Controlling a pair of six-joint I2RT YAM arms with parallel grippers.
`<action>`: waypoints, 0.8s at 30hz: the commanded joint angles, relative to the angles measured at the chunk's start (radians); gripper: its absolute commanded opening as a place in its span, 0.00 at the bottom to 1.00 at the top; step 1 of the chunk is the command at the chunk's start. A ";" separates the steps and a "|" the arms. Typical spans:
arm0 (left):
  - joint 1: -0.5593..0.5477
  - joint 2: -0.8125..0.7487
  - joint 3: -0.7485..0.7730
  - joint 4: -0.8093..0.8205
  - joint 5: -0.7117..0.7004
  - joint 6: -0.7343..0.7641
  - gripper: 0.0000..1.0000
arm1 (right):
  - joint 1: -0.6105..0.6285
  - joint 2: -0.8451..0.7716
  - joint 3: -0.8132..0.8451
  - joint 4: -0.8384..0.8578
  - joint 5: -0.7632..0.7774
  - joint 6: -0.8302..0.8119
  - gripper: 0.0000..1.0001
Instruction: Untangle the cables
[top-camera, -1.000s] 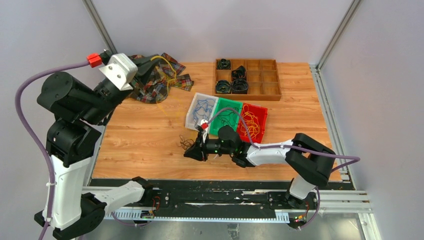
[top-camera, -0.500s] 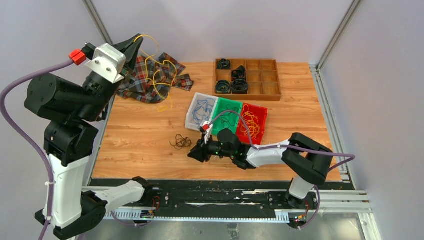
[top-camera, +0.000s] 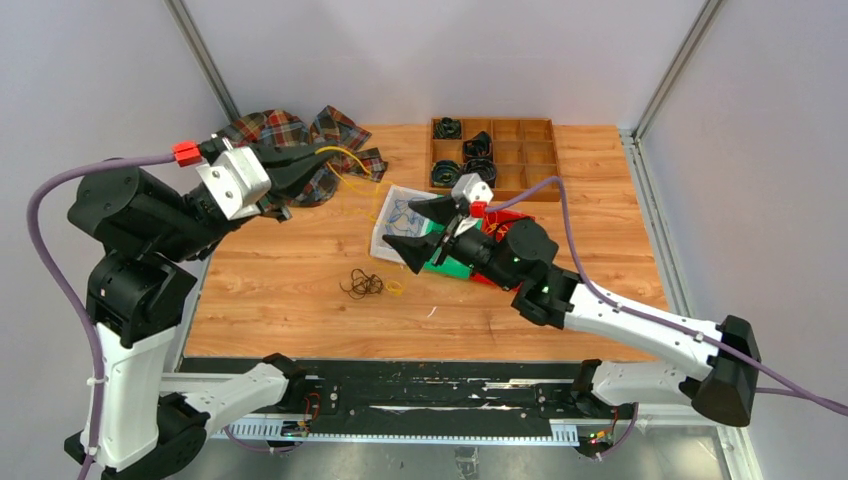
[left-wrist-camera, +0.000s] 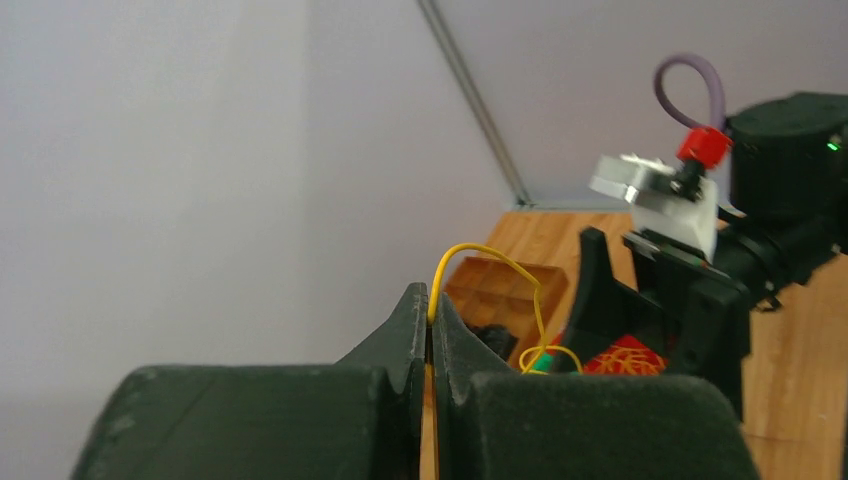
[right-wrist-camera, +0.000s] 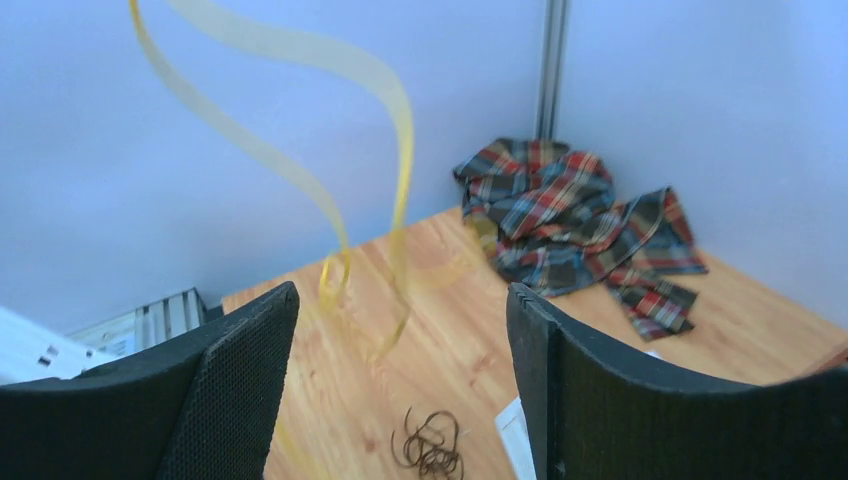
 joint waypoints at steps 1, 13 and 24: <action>-0.005 -0.015 -0.053 -0.021 0.172 -0.087 0.01 | -0.017 -0.012 0.082 -0.133 0.046 -0.102 0.76; -0.005 -0.024 -0.123 -0.042 0.249 -0.112 0.00 | -0.020 -0.037 0.092 -0.149 -0.251 -0.169 0.78; -0.006 -0.057 -0.175 -0.042 0.242 -0.095 0.00 | -0.028 -0.143 0.120 -0.288 -0.318 -0.195 0.79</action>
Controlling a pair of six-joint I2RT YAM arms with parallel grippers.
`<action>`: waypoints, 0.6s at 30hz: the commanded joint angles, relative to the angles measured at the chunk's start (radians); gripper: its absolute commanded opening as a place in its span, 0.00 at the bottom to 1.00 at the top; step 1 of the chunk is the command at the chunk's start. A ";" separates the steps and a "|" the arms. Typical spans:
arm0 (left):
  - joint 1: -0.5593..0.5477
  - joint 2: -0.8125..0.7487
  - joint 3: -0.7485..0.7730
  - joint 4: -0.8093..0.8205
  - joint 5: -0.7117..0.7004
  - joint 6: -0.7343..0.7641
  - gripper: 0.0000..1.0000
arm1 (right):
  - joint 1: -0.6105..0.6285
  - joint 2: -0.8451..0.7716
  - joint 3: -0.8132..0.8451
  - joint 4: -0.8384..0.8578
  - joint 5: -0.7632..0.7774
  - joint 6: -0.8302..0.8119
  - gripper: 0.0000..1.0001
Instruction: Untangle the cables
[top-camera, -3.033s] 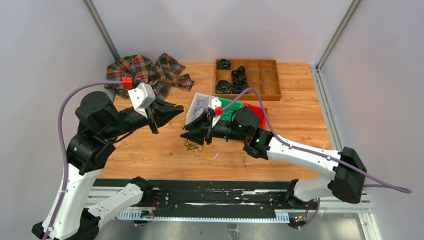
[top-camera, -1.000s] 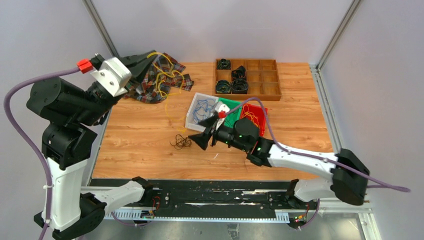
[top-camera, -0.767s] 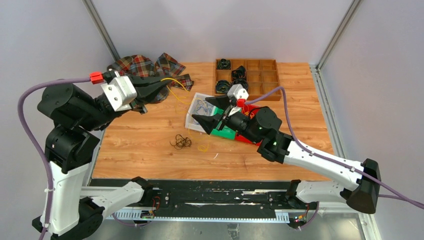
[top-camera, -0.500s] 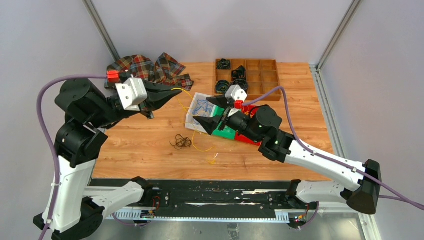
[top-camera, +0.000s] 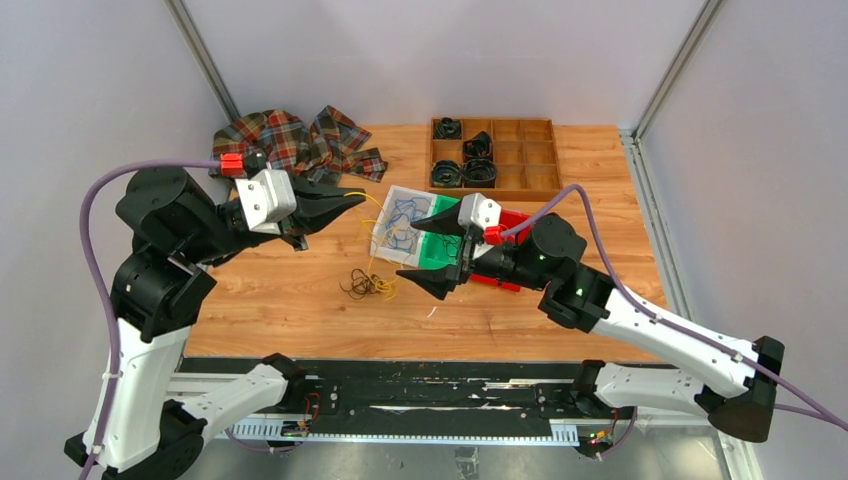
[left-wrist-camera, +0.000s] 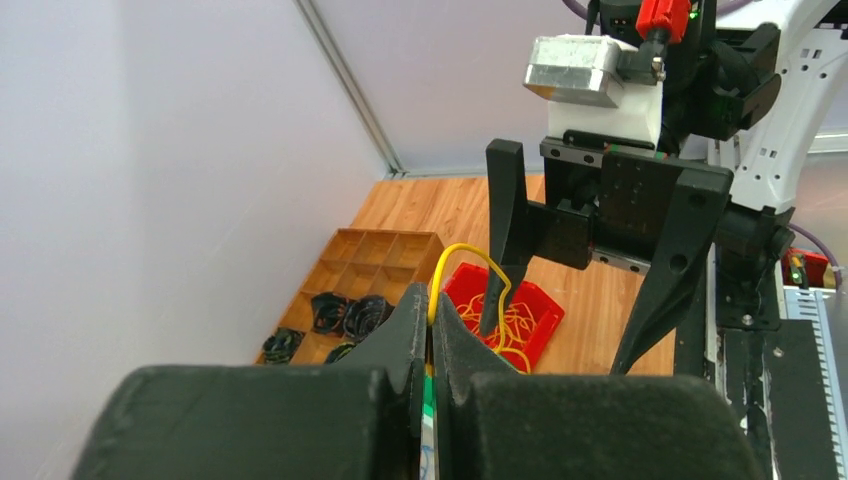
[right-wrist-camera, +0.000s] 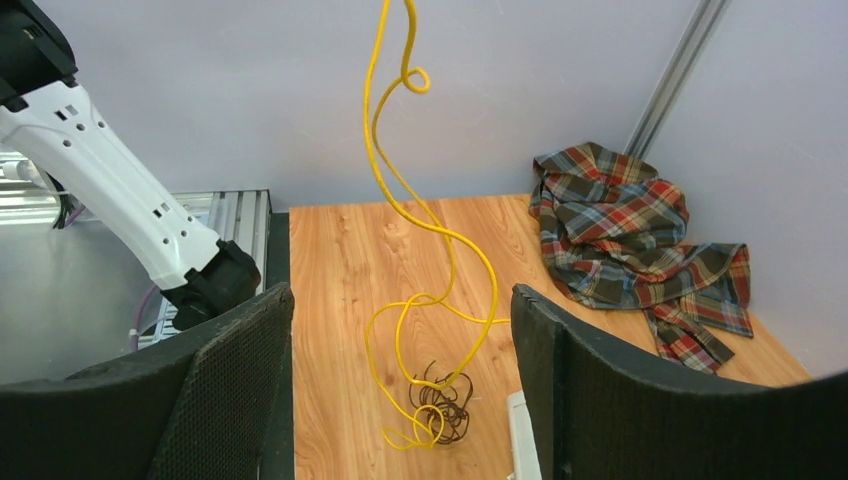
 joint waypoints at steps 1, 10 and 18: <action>-0.006 -0.012 -0.017 0.015 0.022 -0.012 0.00 | -0.012 -0.015 0.052 -0.023 0.000 -0.018 0.79; -0.006 -0.006 -0.025 0.014 0.037 -0.027 0.01 | 0.006 0.160 0.175 0.019 -0.085 0.073 0.80; -0.006 -0.008 -0.025 0.014 0.033 -0.013 0.01 | 0.074 0.255 0.183 0.131 -0.112 0.137 0.80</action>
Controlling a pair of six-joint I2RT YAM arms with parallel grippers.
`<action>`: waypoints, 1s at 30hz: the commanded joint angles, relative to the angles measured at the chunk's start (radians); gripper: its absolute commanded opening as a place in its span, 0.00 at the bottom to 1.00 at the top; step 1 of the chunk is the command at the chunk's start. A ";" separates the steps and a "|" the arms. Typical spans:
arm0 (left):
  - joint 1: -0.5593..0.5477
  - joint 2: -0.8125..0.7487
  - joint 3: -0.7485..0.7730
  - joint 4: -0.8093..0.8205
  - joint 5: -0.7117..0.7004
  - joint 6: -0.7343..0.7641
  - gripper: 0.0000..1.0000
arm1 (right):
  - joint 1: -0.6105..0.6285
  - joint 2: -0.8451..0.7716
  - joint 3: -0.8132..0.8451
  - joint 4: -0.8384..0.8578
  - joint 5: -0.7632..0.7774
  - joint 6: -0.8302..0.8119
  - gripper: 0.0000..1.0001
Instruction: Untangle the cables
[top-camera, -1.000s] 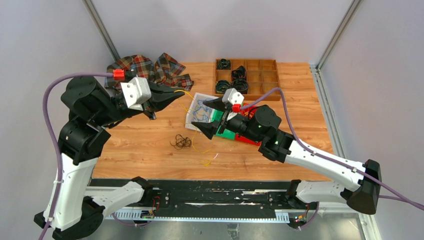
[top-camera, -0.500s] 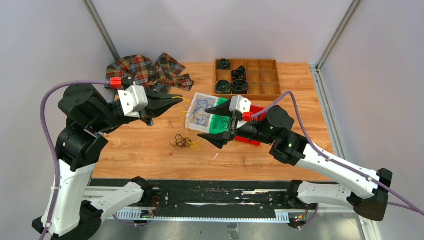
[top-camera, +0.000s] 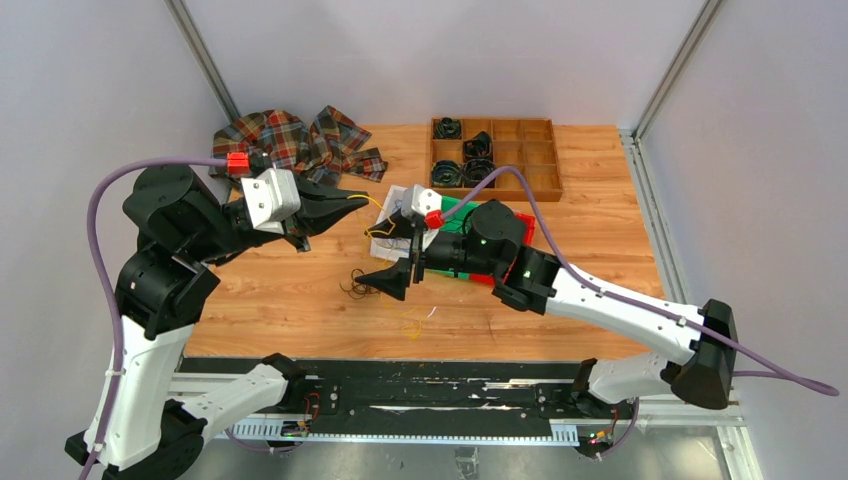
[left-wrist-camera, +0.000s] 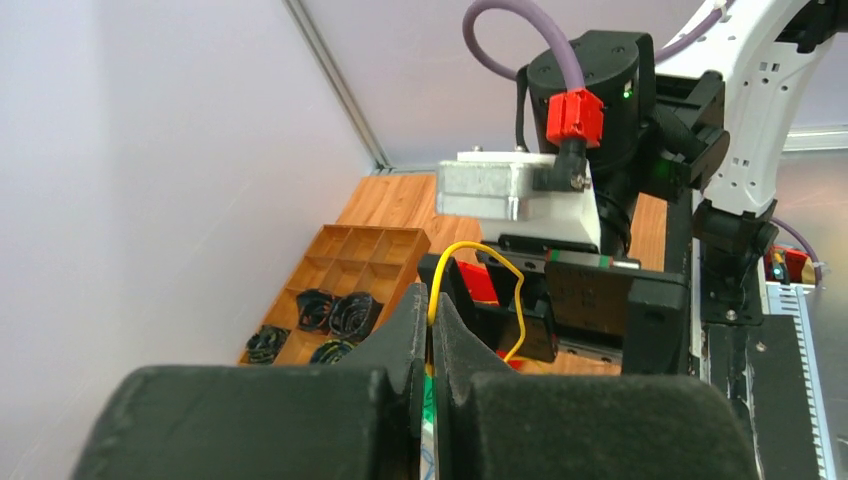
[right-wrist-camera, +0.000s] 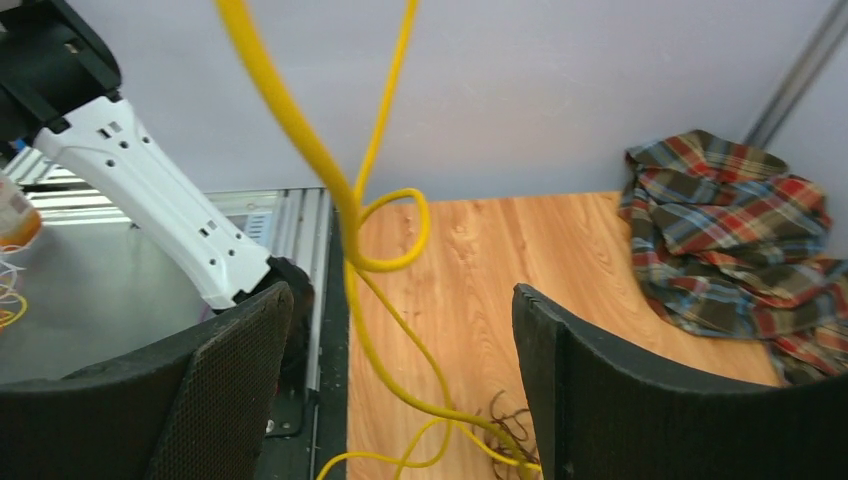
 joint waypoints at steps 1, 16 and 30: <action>-0.006 -0.002 -0.002 0.015 0.015 -0.002 0.01 | 0.036 0.045 0.042 0.100 -0.025 0.057 0.80; -0.006 -0.121 -0.241 0.093 -0.076 -0.060 0.03 | -0.118 -0.111 -0.038 0.069 0.265 0.126 0.01; -0.006 -0.158 -0.466 -0.214 -0.376 0.223 0.98 | -0.420 -0.191 -0.163 -0.051 0.555 -0.102 0.01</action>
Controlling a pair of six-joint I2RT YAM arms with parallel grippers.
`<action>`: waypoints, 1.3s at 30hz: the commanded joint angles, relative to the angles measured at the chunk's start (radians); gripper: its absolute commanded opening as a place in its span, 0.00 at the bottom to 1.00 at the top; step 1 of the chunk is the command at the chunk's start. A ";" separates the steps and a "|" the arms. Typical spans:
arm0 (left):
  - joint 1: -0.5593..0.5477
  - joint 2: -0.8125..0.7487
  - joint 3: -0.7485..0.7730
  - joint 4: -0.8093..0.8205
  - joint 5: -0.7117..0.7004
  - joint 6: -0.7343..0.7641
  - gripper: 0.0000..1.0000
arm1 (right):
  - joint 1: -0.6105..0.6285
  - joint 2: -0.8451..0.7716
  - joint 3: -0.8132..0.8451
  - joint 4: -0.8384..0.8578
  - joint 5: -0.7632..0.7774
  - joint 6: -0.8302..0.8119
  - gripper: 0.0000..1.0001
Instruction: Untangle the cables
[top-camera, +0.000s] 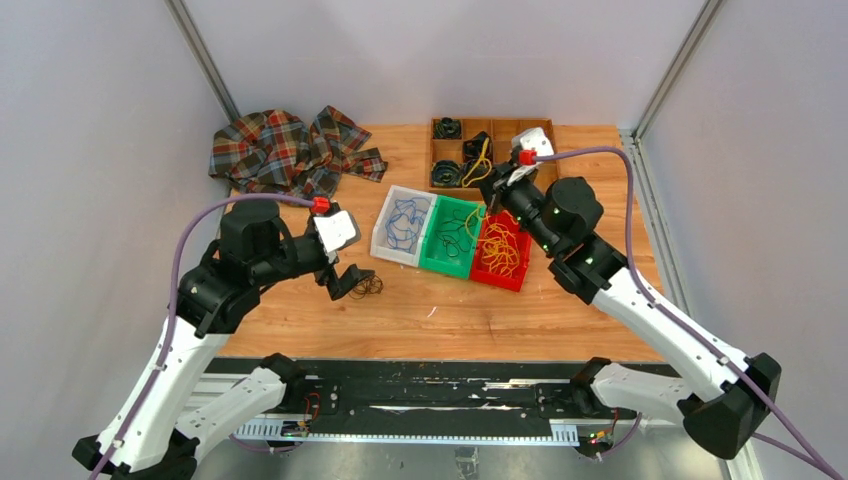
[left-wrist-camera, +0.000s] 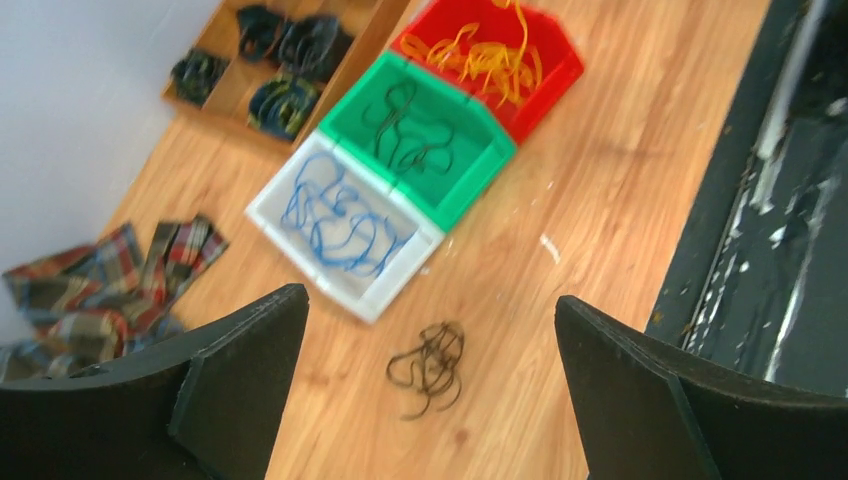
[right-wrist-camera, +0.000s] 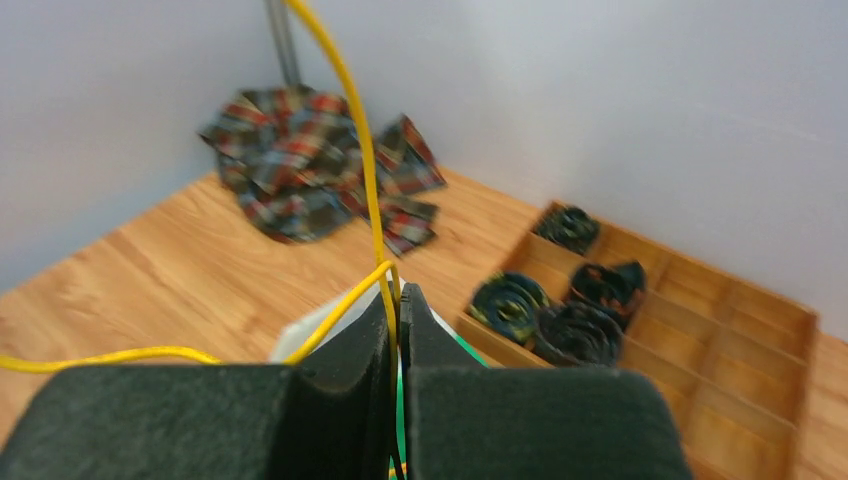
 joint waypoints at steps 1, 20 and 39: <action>-0.005 0.002 -0.008 -0.101 -0.193 0.088 0.98 | -0.043 0.036 -0.062 0.053 0.168 -0.151 0.00; -0.004 0.023 -0.021 -0.207 -0.307 0.064 0.98 | -0.153 0.230 -0.193 0.030 0.423 -0.094 0.01; 0.086 0.104 0.036 -0.250 -0.310 0.077 0.98 | -0.191 0.512 0.053 -0.531 0.403 0.275 0.01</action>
